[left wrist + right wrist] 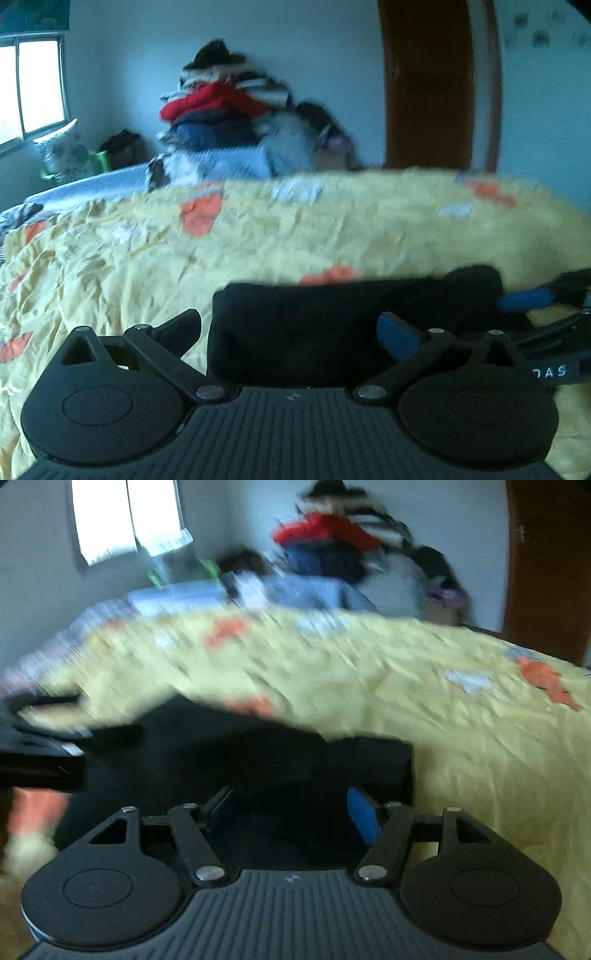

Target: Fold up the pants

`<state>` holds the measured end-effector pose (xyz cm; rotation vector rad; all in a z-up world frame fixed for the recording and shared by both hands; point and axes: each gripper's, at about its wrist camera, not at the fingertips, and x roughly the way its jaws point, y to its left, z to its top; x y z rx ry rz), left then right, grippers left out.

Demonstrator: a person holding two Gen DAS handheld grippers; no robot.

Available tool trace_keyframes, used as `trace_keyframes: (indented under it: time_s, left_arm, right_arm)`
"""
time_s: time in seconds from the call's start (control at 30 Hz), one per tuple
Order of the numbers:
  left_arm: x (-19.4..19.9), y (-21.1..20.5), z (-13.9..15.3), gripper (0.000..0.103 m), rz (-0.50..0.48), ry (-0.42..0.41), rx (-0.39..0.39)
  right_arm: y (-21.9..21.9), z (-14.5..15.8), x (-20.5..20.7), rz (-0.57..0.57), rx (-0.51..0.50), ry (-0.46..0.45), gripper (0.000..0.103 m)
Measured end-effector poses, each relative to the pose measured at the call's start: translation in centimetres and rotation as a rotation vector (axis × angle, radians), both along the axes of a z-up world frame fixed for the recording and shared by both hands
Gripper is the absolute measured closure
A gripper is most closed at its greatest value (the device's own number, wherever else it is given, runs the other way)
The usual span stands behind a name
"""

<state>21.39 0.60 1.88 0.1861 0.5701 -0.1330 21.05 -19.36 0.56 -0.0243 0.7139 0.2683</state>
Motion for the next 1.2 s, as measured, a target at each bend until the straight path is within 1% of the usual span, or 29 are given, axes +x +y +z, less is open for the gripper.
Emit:
trace_keyframes:
  time_s: [0.03, 0.07, 0.1, 0.13, 0.17, 0.2, 0.23, 0.27, 0.3, 0.33, 0.37, 0.43, 0.47, 0.5, 0.53, 0.57, 0.6, 0.7, 0.77, 0.83, 1.0, 1.13, 1.2]
  left_arm:
    - [0.8, 0.0, -0.9, 0.001, 0.020, 0.040, 0.013]
    - [1.6, 0.2, -2.0, 0.003, 0.034, 0.095, 0.013]
    - [2.1, 0.6, -2.9, 0.001, 0.049, 0.138, 0.000]
    - [2.4, 1.2, -3.5, 0.000, 0.063, 0.160, -0.031]
    - [2.2, 1.9, -3.8, 0.000, 0.072, 0.160, -0.080]
    - [2.2, 2.4, -4.1, 0.000, 0.085, 0.154, -0.121]
    - [2.0, 2.8, -4.3, 0.000, 0.096, 0.150, -0.137]
    - [1.5, 2.8, -4.4, 0.000, 0.103, 0.140, -0.144]
    - [1.2, 2.7, -4.6, 0.000, 0.111, 0.125, -0.139]
    - [0.9, 2.5, -4.7, 0.000, 0.115, 0.111, -0.127]
    - [0.7, 2.3, -4.7, 0.000, 0.118, 0.099, -0.112]
    - [0.3, 1.7, -4.5, 0.000, 0.123, 0.084, -0.078]
    - [0.4, 1.6, -4.5, 0.000, 0.124, 0.080, -0.066]
    - [0.3, 1.4, -4.4, 0.000, 0.127, 0.077, -0.057]
    - [0.4, 1.3, -4.4, 0.000, 0.130, 0.078, -0.053]
    - [0.4, 1.3, -4.4, 0.000, 0.132, 0.079, -0.052]
    - [0.1, 1.4, -4.3, 0.000, 0.133, 0.079, -0.052]
    - [-0.7, 1.5, -4.1, 0.000, 0.146, 0.082, -0.046]
    - [-1.4, 1.7, -3.9, 0.000, 0.156, 0.085, -0.047]
    - [-2.3, 1.9, -3.9, 0.000, 0.154, 0.091, -0.056]
    - [-4.5, 2.3, -3.8, 0.000, 0.157, 0.096, -0.083]
    - [-6.3, 2.5, -3.9, 0.000, 0.153, 0.107, -0.108]
    - [-7.4, 2.4, -4.0, 0.000, 0.155, 0.098, -0.111]
  right_arm:
    - [0.2, -0.8, 0.2, -0.030, -0.076, -0.012, 0.022]
    - [-0.3, -1.3, 0.1, -0.062, -0.095, -0.032, 0.015]
    - [-1.0, -1.4, -0.1, -0.093, -0.070, -0.018, 0.012]
    - [-1.7, -1.4, -0.2, -0.110, -0.032, 0.003, 0.012]
    - [-2.1, -1.4, -0.4, -0.126, -0.019, 0.008, 0.012]
    - [-1.9, -1.0, -1.0, -0.145, -0.035, -0.015, 0.012]
    - [-1.1, -0.4, -1.9, -0.158, -0.078, -0.064, 0.012]
    - [0.3, 0.3, -3.2, -0.143, -0.132, -0.133, 0.012]
    - [1.4, 0.6, -4.1, -0.108, -0.155, -0.179, 0.012]
    - [2.3, 0.9, -4.9, -0.056, -0.154, -0.205, 0.012]
    - [3.2, 1.0, -5.4, 0.015, -0.133, -0.209, 0.012]
    - [3.8, 0.5, -5.6, 0.112, -0.066, -0.170, 0.011]
    - [3.8, -0.1, -5.0, 0.133, -0.033, -0.122, 0.011]
    - [3.5, -0.9, -4.4, 0.121, -0.027, -0.075, 0.012]
    - [3.1, -1.7, -3.9, 0.102, -0.016, -0.054, 0.012]
    - [2.9, -1.8, -3.9, 0.097, 0.010, -0.069, 0.012]
    - [2.7, -1.8, -3.9, 0.086, 0.012, -0.067, 0.012]
    - [3.7, -1.6, -4.2, 0.054, -0.028, -0.061, 0.012]
    - [4.1, -1.6, -4.5, 0.035, -0.032, -0.063, 0.012]
    - [4.4, -1.5, -4.6, 0.011, -0.004, -0.059, 0.011]
    - [3.5, -1.3, -7.1, -0.050, 0.087, -0.063, 0.011]
    - [3.7, -1.3, -8.8, -0.070, 0.092, -0.066, 0.010]
    - [3.9, -1.5, -9.7, -0.078, 0.096, -0.050, 0.006]
